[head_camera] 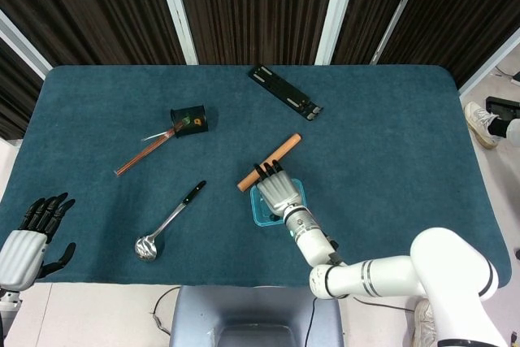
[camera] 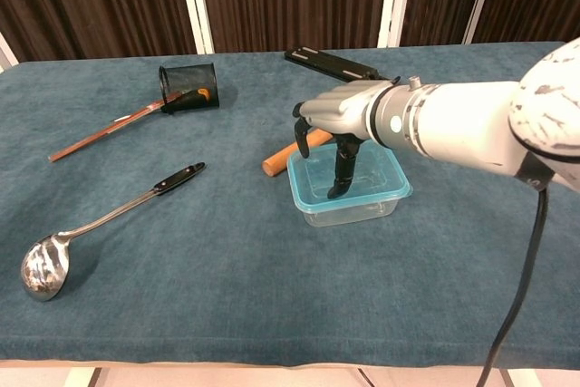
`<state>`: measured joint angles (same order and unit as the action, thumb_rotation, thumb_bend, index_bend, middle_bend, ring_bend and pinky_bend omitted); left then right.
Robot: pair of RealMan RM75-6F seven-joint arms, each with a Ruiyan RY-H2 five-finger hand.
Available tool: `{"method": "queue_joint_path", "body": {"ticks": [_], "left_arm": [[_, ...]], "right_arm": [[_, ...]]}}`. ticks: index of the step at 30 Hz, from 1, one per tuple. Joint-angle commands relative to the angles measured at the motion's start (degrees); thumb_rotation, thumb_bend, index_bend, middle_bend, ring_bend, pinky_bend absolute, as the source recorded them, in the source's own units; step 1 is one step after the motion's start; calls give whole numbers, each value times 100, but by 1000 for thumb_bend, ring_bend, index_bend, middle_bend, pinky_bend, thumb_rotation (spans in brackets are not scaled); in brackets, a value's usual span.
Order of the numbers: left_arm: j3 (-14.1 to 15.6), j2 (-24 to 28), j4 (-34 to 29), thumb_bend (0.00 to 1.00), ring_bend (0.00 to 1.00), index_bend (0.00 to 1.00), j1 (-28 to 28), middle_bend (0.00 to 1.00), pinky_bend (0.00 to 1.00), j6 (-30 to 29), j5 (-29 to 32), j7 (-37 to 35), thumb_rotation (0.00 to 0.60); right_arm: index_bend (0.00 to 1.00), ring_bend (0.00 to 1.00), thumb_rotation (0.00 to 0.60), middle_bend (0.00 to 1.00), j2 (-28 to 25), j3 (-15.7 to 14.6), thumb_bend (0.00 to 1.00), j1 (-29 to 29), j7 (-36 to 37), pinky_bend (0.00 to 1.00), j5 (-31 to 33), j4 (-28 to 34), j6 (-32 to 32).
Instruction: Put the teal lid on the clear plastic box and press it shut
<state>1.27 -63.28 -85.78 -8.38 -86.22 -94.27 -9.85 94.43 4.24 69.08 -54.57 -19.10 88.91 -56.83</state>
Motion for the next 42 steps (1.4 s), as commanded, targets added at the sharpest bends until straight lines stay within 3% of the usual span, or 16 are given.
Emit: {"method": "queue_joint_path", "body": {"ticks": [1, 12, 18, 21, 26, 30, 32, 35, 42], "left_arm": [[-1, 2, 5, 406, 0, 0, 2, 0, 12, -8, -2, -11, 600], [9, -3, -2, 407, 0, 0, 15, 0, 12, -44, -37, 5, 600], [5, -6, -13, 405, 0, 0, 24, 0, 12, -62, -36, 32, 600], [1, -6, -11, 405, 0, 0, 38, 0, 13, -94, -42, 31, 600], [-39, -30, 36, 406, 0, 0, 73, 0, 12, -236, -61, -42, 600], [-64, -62, 68, 406, 0, 0, 99, 0, 12, -299, -46, -21, 600], [-75, -74, 60, 406, 0, 0, 101, 0, 12, -295, -25, 20, 600], [-83, -82, 21, 407, 0, 0, 113, 0, 12, -294, -1, 107, 600], [-95, -104, -29, 406, 0, 0, 116, 0, 12, -259, 33, 258, 600]], "right_arm": [[440, 0, 600, 0, -71, 61, 207, -26, 72, 0, -70, 91, -38], [432, 0, 600, 0, -1207, 337, 207, -348, 639, 0, -633, 1347, -330], [400, 0, 600, 0, -1989, 326, 208, -762, 1172, 0, -1343, 2067, -514], [329, 0, 600, 0, -2458, 88, 207, -1210, 1542, 0, -2159, 2484, -759], [133, 0, 600, 0, -3298, -931, 206, -2450, 2071, 0, -4142, 2951, -1680], [42, 0, 600, 0, -3538, -1751, 203, -3711, 2812, 0, -5605, 2488, -2776], [33, 0, 600, 0, -3459, -1889, 201, -4166, 3259, 0, -5934, 2029, -3165], [30, 0, 600, 0, -3329, -2000, 201, -4704, 3810, 0, -6105, 1293, -3443], [26, 0, 600, 0, -2825, -1732, 200, -5544, 4624, 0, -6196, 134, -3954]]}}
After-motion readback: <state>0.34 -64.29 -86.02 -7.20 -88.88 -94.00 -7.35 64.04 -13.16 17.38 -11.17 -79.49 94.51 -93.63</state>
